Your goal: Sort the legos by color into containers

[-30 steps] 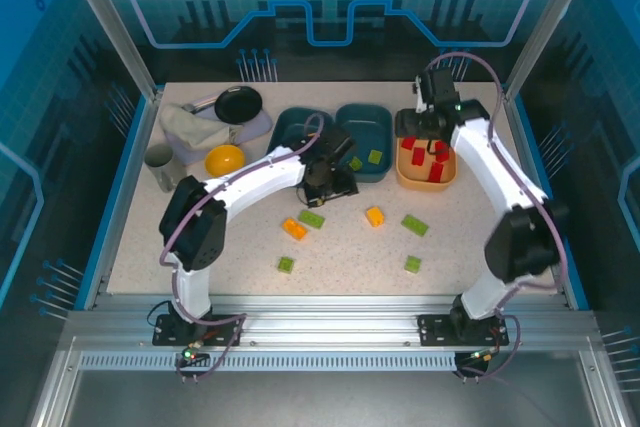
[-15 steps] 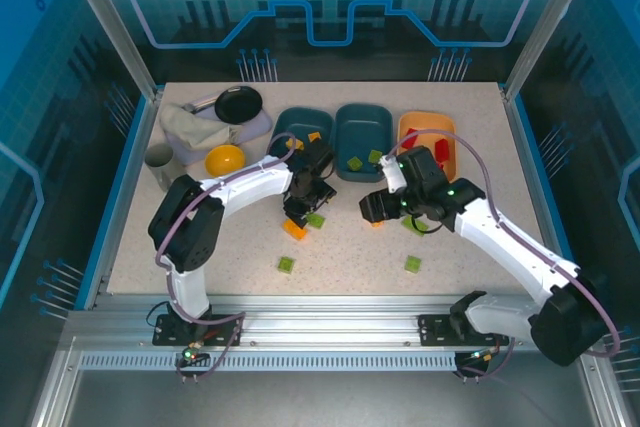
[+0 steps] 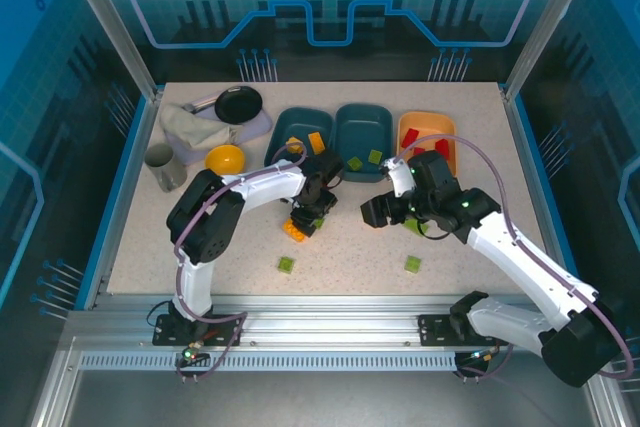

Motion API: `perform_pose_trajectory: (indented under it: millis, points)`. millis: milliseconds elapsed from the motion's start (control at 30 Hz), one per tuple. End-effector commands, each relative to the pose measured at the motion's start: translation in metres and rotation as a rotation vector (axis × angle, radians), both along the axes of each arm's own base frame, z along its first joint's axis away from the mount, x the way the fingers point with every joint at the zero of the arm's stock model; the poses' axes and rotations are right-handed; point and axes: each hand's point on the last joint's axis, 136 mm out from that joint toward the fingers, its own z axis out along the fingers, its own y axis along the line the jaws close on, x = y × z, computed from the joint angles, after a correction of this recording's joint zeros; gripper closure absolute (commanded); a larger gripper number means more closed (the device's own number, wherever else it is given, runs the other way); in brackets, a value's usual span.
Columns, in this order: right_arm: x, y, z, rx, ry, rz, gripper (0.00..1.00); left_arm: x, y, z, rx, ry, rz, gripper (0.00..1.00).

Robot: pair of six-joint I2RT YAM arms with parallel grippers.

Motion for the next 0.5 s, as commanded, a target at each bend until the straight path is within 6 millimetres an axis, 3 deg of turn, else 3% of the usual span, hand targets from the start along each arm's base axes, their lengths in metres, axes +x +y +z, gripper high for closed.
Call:
perform_pose_trajectory:
  millis: [0,467]
  points:
    - [-0.002,0.000,0.003,0.026,-0.003,0.021,0.24,-0.001,0.008,-0.005,0.058,0.003,0.024,0.35]
    - [0.001,-0.002,0.000,0.027,0.015,0.019,0.24,-0.001,0.016,-0.027,0.116,0.019,-0.005,0.54]
